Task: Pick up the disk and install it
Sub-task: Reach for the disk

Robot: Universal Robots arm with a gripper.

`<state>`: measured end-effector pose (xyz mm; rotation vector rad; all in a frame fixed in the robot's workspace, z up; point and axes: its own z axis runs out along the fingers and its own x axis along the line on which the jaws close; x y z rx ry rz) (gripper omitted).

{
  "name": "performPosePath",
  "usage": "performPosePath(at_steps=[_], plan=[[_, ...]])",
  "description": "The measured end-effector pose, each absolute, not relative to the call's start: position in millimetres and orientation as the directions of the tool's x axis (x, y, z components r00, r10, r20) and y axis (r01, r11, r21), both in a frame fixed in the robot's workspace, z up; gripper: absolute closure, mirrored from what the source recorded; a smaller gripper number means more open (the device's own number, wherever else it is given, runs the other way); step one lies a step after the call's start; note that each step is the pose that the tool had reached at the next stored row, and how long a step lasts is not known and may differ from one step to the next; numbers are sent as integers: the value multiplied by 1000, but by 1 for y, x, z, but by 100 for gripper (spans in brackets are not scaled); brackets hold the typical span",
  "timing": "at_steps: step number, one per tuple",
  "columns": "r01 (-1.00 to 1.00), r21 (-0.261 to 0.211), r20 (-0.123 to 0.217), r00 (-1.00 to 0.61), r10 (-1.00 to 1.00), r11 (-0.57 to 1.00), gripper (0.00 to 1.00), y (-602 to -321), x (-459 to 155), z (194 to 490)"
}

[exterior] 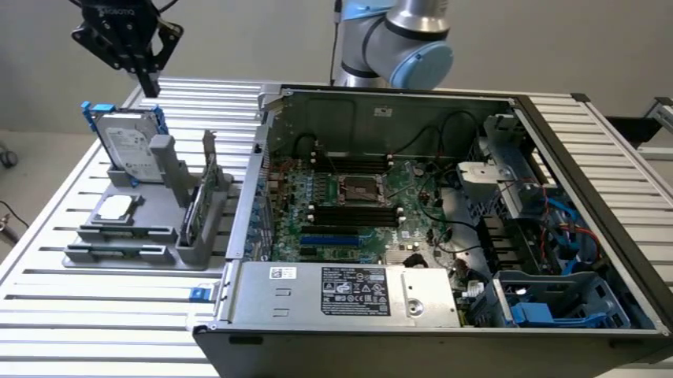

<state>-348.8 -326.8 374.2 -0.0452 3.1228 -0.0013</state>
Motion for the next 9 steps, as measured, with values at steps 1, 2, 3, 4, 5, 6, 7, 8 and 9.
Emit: performPosePath(at_steps=[1,2,3,4,5,6,7,8,9], plan=[[-29,-3,-18,-999,-29,1000,89,-325,-353,373],[-29,-4,-18,-999,-29,1000,89,-324,-358,372],[-29,-5,-18,-999,-29,1000,89,-323,-363,372],[-29,-6,-18,-999,-29,1000,89,-321,-367,371],[-29,-6,-18,-999,-29,1000,89,-320,-372,370],[-29,-6,-18,-999,-29,1000,89,-319,-376,369],[-29,-7,-18,-999,-29,1000,89,-318,-381,368],[-29,-7,-18,-999,-29,1000,89,-316,-385,367],[-29,-7,-18,-999,-29,1000,89,-315,-390,366]])
